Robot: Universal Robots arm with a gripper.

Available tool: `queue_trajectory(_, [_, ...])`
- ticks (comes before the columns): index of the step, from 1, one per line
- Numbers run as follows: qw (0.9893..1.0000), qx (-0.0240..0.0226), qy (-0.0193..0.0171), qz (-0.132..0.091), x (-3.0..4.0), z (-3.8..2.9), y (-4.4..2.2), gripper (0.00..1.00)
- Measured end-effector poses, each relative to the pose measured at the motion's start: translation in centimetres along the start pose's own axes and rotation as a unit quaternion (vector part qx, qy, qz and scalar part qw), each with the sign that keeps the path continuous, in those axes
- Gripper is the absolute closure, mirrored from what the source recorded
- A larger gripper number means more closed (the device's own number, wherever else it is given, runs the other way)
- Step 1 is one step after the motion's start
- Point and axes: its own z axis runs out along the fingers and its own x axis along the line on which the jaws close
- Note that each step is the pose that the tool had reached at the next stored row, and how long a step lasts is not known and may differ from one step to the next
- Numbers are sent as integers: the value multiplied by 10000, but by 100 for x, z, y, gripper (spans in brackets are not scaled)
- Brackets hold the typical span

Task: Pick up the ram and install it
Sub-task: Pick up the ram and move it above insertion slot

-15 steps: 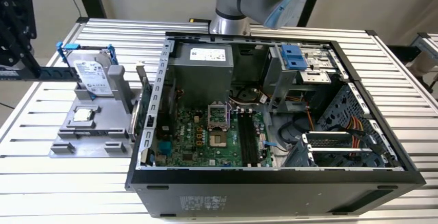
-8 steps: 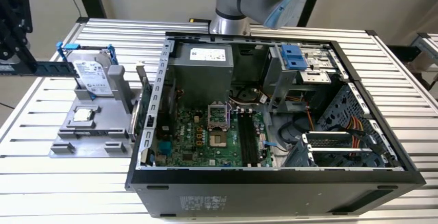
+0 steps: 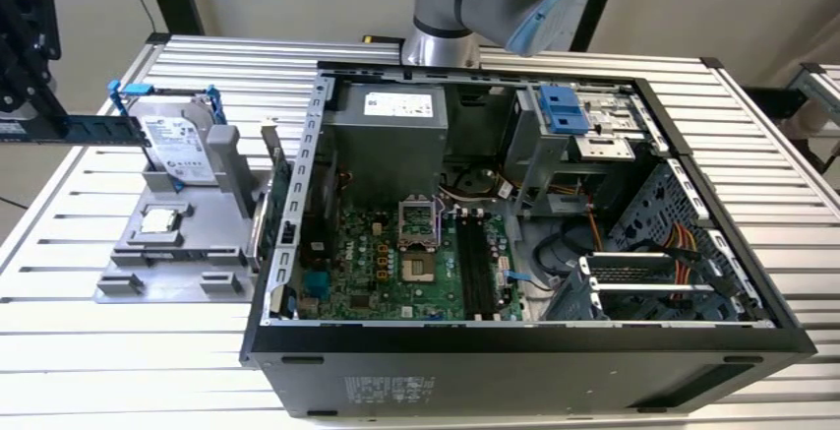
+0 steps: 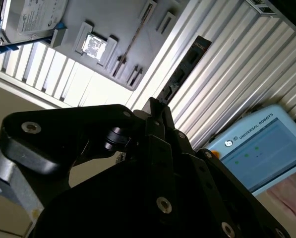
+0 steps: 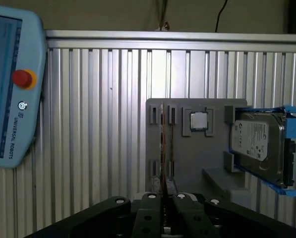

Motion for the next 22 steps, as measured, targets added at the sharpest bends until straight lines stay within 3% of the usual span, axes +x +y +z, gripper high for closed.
queue_trajectory(9, [10000, 0, 0, 0, -1, -1, -7, 100])
queue_trajectory(22, [10000, 0, 0, 0, 0, -2, -164, 100])
